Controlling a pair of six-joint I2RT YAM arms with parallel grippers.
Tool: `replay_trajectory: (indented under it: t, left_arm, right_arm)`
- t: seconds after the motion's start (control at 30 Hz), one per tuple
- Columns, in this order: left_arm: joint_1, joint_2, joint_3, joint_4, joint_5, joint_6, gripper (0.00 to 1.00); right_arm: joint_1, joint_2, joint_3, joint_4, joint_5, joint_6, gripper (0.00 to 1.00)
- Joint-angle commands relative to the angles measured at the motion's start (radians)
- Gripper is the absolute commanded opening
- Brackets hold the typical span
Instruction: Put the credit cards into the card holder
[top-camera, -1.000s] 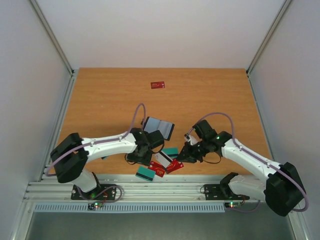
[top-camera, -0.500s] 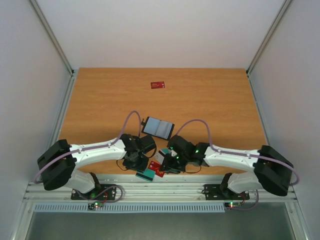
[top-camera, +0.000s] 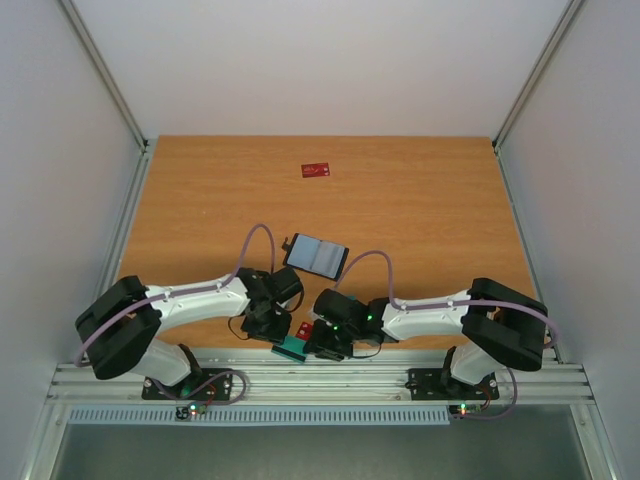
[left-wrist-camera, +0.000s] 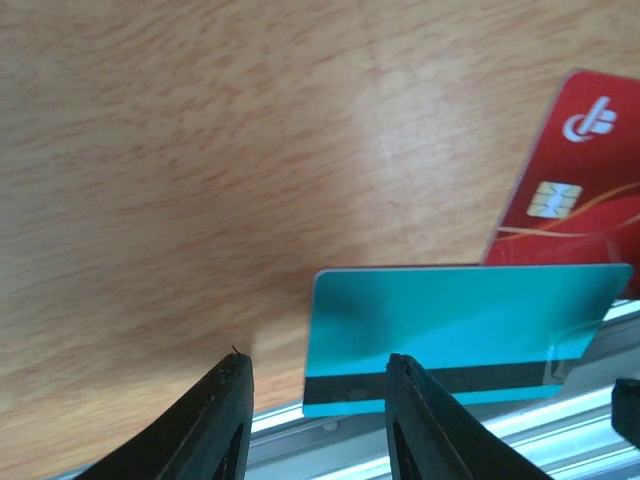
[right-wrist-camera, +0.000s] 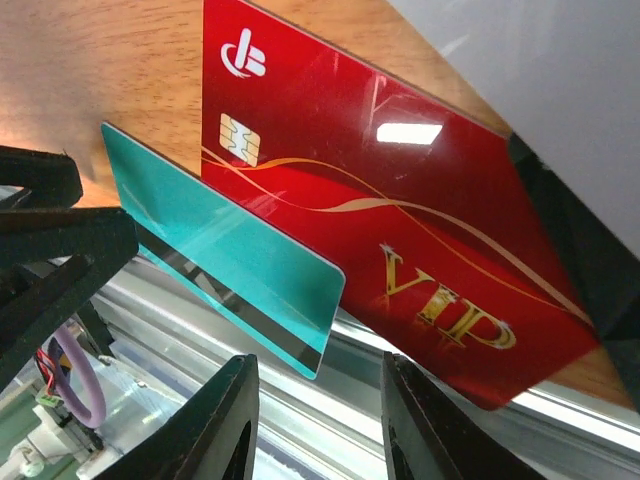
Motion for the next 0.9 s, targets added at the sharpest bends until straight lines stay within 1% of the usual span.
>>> replay_trajectory:
  t: [0.0, 0.37, 0.6, 0.7, 0.87]
  left_arm:
    - [0.025, 0.025, -0.019, 0.055, 0.024, 0.029, 0.38]
    - [0.036, 0.06, -0.027, 0.084, 0.033, 0.022, 0.36]
    - [0.037, 0.057, -0.042, 0.095, 0.044, 0.019, 0.35]
    - [0.037, 0.052, -0.05, 0.097, 0.051, 0.018, 0.35]
    - [0.037, 0.041, -0.054, 0.101, 0.061, 0.012, 0.34]
  right_arm:
    - [0.021, 0.027, 0.029, 0.048, 0.041, 0.049, 0.36]
    - [0.024, 0.063, 0.018, 0.095, 0.036, 0.068, 0.37]
    - [0.024, 0.111, -0.004, 0.215, 0.025, 0.08, 0.35]
    - [0.024, 0.117, -0.012, 0.255, 0.026, 0.089, 0.3]
    - [0.024, 0.106, -0.014, 0.269, 0.034, 0.083, 0.14]
